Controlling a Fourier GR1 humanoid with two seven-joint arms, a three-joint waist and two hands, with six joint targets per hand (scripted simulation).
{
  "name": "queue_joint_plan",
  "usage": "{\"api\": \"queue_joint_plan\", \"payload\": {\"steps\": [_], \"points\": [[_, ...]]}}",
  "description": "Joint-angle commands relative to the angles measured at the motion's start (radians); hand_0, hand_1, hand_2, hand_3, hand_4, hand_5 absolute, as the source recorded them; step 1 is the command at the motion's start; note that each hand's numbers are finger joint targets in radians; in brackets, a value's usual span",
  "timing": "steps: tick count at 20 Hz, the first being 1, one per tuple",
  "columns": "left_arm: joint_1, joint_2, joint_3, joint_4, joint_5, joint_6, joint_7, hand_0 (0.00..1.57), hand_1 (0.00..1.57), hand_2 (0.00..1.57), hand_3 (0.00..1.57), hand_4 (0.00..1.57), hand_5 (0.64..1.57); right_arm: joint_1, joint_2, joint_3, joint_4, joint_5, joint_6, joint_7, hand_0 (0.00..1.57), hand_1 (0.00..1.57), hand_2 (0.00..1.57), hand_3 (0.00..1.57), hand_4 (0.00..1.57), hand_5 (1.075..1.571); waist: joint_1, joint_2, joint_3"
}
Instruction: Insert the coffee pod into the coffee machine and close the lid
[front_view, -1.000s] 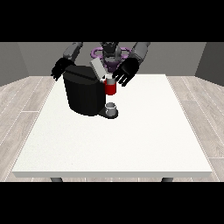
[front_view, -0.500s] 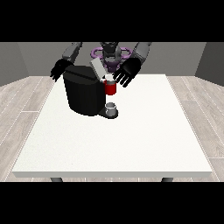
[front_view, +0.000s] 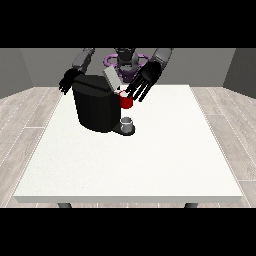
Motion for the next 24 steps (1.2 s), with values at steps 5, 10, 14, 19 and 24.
{"api": "queue_joint_plan", "payload": {"steps": [5,10,14,19,24], "points": [[0.017,-0.045,-0.003,-0.028,-0.004,-0.020,0.033,0.00,0.00,0.00,0.00,0.00,1.571,-0.009,-0.062,-0.078,0.066,-0.051,0.040,-0.007,0.00,0.00,0.00,0.00,0.34,1.571,0.036,-0.048,-0.0007],[0.054,-0.016,0.008,-0.034,0.007,-0.065,-0.001,0.00,0.00,0.00,0.00,0.00,1.571,0.046,-0.006,-0.037,0.070,-0.006,-0.020,-0.033,0.00,0.00,0.00,0.00,0.42,1.571,0.076,-0.100,-0.0011],[0.121,-0.121,0.033,-0.069,0.055,-0.025,0.033,0.00,0.00,0.00,0.00,0.00,1.571,0.054,-0.051,-0.097,0.093,-0.067,0.021,0.008,0.00,0.00,0.00,0.00,0.38,1.571,0.112,-0.171,-0.0010],[0.232,-0.241,0.208,-0.068,0.276,-0.008,-0.018,0.00,0.00,0.00,0.00,0.25,1.571,0.160,-0.011,-0.070,0.091,-0.022,-0.037,0.004,0.00,0.00,0.00,0.00,0.43,1.571,0.190,-0.297,-0.0029],[0.397,-0.325,0.256,-0.084,0.367,-0.009,-0.073,0.00,0.00,0.00,0.00,0.00,1.571,0.216,-0.042,-0.111,0.085,-0.060,-0.007,0.001,0.00,0.00,0.00,0.00,0.37,1.571,0.241,-0.385,-0.0019]]}}
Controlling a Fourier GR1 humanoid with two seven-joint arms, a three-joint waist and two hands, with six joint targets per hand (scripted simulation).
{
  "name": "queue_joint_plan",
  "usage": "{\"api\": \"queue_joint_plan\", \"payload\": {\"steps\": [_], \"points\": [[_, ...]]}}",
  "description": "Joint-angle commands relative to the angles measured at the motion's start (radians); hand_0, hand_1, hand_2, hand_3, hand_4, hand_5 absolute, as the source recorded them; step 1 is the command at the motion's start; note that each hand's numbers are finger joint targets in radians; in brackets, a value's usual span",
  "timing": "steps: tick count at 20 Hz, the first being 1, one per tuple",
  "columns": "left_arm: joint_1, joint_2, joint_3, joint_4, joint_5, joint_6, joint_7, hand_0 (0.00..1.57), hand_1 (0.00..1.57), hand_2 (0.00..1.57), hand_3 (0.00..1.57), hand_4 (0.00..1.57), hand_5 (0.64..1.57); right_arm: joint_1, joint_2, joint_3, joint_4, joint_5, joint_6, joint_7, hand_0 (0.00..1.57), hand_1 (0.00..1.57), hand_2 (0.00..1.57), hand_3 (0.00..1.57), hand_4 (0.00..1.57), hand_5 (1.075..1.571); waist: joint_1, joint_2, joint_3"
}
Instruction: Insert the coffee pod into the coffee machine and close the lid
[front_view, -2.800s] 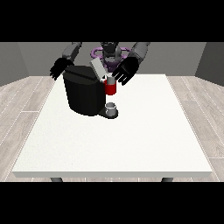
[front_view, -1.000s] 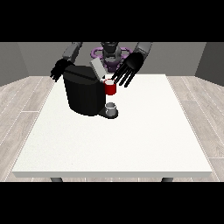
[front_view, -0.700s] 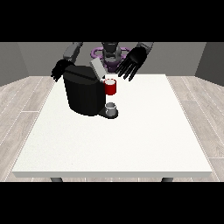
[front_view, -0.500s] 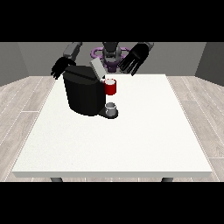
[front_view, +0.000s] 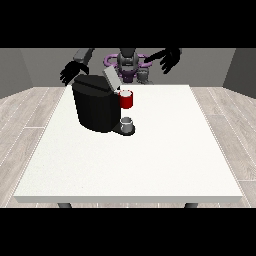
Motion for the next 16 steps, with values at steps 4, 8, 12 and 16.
{"api": "queue_joint_plan", "payload": {"steps": [4,8,12,16], "points": [[0.208,-0.064,0.072,-0.028,0.112,0.011,-0.035,0.00,0.00,0.00,0.00,0.19,1.571,0.093,-0.041,0.023,-0.077,0.001,0.054,0.041,0.00,0.00,0.00,0.00,0.49,1.571,0.023,-0.141,-0.0002],[0.256,-0.092,0.085,-0.056,0.165,-0.023,-0.018,0.00,0.00,0.00,0.00,0.09,1.571,0.058,-0.071,0.049,-0.109,0.025,0.077,0.059,0.00,0.00,0.00,0.00,0.39,1.571,0.077,-0.169,0.0002],[0.335,-0.091,0.100,-0.065,0.208,-0.067,-0.005,0.00,0.00,0.00,0.00,0.00,1.571,0.054,-0.080,0.072,-0.172,-0.013,0.146,0.084,0.00,0.00,0.00,0.00,0.26,1.571,0.091,-0.201,0.0003],[0.378,-0.101,0.108,-0.115,0.241,-0.060,-0.050,0.00,0.00,0.00,0.00,0.06,1.571,-0.028,-0.128,0.077,-0.237,-0.003,0.167,0.129,0.00,0.00,0.00,0.00,0.04,1.571,0.105,-0.181,0.0002]]}}
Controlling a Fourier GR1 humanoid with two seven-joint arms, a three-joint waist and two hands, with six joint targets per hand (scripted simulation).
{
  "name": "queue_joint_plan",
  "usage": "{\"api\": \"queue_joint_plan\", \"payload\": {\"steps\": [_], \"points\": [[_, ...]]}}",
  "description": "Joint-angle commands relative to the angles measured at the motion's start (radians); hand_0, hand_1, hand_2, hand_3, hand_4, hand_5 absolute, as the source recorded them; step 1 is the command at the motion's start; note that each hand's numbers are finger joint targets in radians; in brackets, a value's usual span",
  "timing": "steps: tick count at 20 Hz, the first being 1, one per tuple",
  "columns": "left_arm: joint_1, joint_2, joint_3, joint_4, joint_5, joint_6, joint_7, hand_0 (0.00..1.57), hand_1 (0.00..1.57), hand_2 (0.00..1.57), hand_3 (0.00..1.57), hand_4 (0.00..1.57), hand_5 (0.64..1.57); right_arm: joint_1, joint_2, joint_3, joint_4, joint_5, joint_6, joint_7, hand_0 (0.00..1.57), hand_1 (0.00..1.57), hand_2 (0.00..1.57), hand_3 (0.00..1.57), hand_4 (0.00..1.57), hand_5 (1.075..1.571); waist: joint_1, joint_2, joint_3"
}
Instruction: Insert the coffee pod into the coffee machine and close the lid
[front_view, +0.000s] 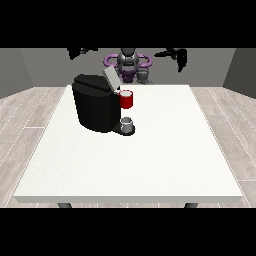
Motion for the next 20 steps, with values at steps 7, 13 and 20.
{"api": "queue_joint_plan", "payload": {"steps": [7,13,20], "points": [[0.139,-0.071,-0.050,-0.159,0.074,-0.037,0.047,0.00,0.00,0.00,0.00,0.09,1.571,-0.067,-0.031,0.048,-0.060,-0.003,0.084,0.078,0.00,0.00,0.00,0.00,0.00,1.571,0.086,0.007,0.0005],[0.185,-0.079,-0.118,-0.312,0.149,-0.039,0.112,0.00,0.00,0.00,0.00,0.00,1.571,-0.194,-0.058,0.018,0.005,0.022,0.085,0.087,0.00,0.00,0.00,0.00,0.16,1.571,0.133,0.073,0.0005],[0.242,-0.080,-0.157,-0.443,0.204,0.011,0.154,0.00,0.00,0.00,0.00,0.00,1.571,-0.271,0.005,0.018,0.049,0.014,0.077,0.047,0.00,0.00,0.00,0.00,0.00,1.571,0.107,0.176,0.0004]]}}
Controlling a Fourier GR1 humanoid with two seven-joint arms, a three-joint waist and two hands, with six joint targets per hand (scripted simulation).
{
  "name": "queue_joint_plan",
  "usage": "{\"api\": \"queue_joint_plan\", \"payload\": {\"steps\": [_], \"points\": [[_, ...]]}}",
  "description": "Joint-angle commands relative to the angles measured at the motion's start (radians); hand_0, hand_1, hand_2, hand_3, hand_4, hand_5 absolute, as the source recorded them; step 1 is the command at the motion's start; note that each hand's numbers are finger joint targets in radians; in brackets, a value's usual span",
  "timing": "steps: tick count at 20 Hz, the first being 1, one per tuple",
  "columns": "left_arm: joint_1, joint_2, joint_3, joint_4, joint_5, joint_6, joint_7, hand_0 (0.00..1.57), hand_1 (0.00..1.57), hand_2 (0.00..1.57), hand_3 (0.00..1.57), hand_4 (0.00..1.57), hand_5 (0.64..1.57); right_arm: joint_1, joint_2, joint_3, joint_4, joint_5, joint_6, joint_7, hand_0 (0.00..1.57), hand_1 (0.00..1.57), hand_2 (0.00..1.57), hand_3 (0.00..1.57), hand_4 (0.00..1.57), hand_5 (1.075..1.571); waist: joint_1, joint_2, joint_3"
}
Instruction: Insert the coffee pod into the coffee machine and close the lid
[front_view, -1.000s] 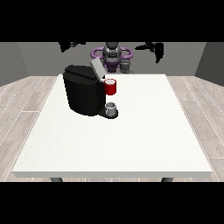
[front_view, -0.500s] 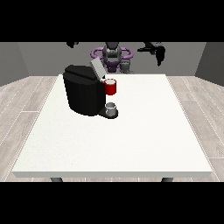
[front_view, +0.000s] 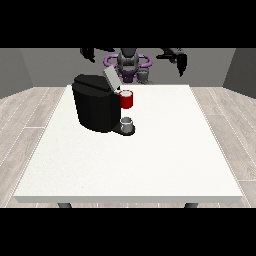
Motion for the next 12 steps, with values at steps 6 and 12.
{"api": "queue_joint_plan", "payload": {"steps": [6,12], "points": [[0.057,0.062,-0.029,-0.150,0.058,-0.017,0.027,0.00,0.00,0.00,0.00,0.00,1.571,-0.076,-0.034,-0.078,0.140,-0.043,0.068,-0.091,0.00,0.00,0.00,0.00,0.00,1.571,0.000,0.130,0.0001],[0.104,0.035,-0.070,-0.200,0.049,0.040,0.011,0.00,0.00,0.00,0.00,0.00,1.571,-0.205,0.031,-0.031,0.205,0.023,-0.020,-0.015,0.00,0.00,0.00,0.00,0.00,1.571,-0.002,0.142,-0.0003]]}}
